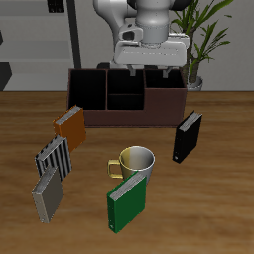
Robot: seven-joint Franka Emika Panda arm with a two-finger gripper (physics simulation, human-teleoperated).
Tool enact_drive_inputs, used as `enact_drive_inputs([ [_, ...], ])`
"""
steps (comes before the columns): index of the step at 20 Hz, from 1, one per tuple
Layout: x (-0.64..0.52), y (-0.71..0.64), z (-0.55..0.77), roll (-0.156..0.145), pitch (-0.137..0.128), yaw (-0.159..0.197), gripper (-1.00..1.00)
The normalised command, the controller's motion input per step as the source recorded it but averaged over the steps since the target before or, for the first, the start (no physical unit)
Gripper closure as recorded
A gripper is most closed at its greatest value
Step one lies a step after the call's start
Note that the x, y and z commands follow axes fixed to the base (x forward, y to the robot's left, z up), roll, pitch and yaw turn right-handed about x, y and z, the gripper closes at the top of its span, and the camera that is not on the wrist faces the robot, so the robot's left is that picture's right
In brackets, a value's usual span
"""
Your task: Place the black book into the back desk caddy's front compartment
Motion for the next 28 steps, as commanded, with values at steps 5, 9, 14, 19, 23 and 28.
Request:
enact_drive_inputs([
  [5,-0.18,0.59,-0.15,0.030,-0.028,-0.087,-1.00],
  [9,-0.06,0.49,-0.01,0.050,-0.057,-0.074,-1.00],
  [14,0.20,0.27,-0.13,-0.075,0.008,-0.120,-1.00],
  [19,0.24,0.28,-0.21,-0.046,0.033,-0.049,-1.00],
  [23,0.08,0.09,-0.04,-0.032,0.009,-0.030,-1.00],
  [28,0.06,0.24,-0.20,0.015,0.052,-0.007,-1.00],
])
